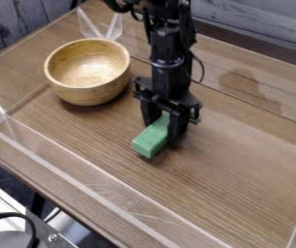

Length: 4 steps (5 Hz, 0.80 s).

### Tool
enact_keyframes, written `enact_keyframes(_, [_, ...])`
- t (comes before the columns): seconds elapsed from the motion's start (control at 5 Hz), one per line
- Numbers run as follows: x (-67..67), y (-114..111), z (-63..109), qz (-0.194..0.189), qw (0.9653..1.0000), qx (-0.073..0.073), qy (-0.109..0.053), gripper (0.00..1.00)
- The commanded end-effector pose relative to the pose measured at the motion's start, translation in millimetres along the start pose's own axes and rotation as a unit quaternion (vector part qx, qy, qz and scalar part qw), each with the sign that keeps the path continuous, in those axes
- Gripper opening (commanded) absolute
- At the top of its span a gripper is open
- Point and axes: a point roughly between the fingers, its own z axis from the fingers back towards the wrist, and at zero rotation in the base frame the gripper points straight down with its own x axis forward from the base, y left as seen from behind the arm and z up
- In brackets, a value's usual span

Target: Put the green block in the brown bowl

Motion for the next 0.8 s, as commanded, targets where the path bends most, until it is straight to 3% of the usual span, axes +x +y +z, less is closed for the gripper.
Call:
enact_keyframes(0.0, [10.7, -1.0, 40.8, 0.001, 0.9981, 0.015, -0.06, 0.0])
enact_keyframes(0.4, [27.9, 13.4, 76.4, -0.01, 0.9924, 0.02, -0.121, 0.0])
enact_keyframes(0.6, [21.9, 30.7, 80.1, -0.022, 0.9918, 0.028, -0.123, 0.0])
